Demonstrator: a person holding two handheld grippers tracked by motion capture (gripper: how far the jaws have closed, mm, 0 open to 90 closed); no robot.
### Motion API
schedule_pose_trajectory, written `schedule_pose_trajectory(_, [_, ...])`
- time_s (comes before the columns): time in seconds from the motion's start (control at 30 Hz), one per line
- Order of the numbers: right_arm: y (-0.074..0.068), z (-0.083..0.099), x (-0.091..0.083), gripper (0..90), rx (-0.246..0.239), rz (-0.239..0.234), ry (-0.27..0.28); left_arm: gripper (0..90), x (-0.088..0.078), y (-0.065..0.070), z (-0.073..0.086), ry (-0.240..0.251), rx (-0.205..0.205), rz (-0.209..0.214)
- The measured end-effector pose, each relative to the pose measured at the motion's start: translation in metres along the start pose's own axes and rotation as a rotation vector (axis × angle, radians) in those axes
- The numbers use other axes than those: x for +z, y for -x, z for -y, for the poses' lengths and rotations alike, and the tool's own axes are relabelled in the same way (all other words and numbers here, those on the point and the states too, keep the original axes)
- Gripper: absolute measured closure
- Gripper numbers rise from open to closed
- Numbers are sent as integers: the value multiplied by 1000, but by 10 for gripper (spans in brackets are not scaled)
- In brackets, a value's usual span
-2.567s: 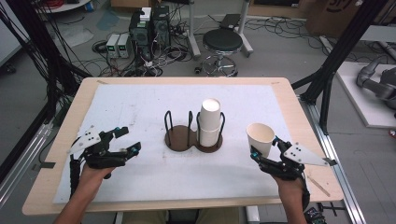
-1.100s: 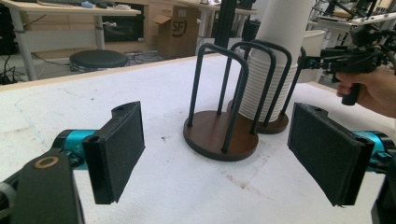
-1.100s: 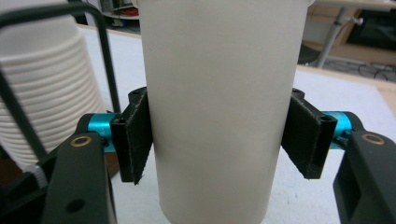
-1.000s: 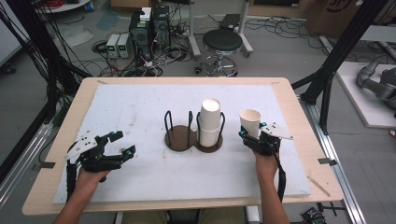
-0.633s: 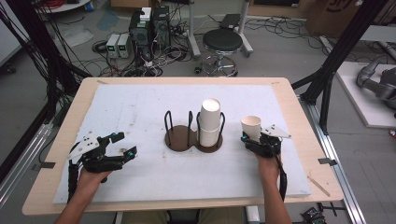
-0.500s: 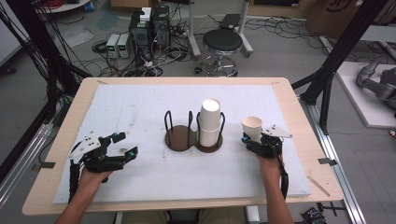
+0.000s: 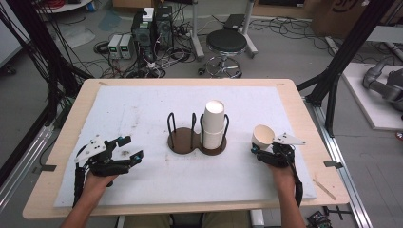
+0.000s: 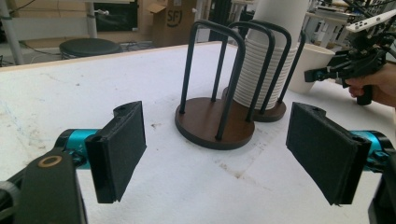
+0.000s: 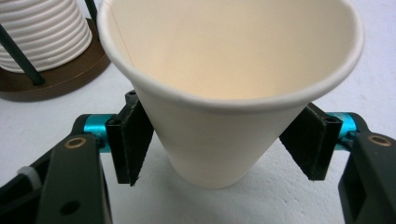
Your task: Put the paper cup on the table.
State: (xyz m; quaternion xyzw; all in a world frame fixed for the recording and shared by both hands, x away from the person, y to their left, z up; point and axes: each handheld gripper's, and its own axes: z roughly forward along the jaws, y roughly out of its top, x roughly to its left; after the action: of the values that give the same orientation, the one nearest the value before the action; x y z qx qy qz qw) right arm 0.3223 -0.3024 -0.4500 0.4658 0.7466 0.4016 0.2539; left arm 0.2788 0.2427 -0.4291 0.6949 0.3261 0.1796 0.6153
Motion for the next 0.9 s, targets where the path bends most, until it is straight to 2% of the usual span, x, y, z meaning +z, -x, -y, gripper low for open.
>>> schedule_pose_trajectory(0.07, [-1,-1,0,280,-5,3,-6,197,0,0,0,1,-1,1])
schedule_pose_trajectory(0.13, [-1,0,-1,223,9,7,-41,197,-1,0,-1,2,-7,2])
schedule_pose_trajectory(0.17, [-1,1,-3,205,15,23,-46,196,-1,-1,0,3,-15,6])
schedule_pose_trajectory(0.23, [-1,2,-9,205,40,15,-50,191,-1,-2,0,-3,-21,6])
schedule_pose_trajectory(0.37, [-3,4,-28,205,57,14,-42,182,-4,-3,0,3,-32,0])
schedule_pose_trajectory(0.5, [-10,6,-52,204,52,3,-4,182,-8,-3,-2,13,-33,-2])
schedule_pose_trajectory(0.6, [-17,8,-66,205,25,-10,27,182,-10,-1,-3,24,-35,-6])
schedule_pose_trajectory(0.83, [-31,8,-84,204,-25,-68,109,182,-15,2,-5,35,-27,-15])
schedule_pose_trajectory(0.9, [-33,8,-87,205,-27,-82,133,182,-17,3,-5,39,-24,-21])
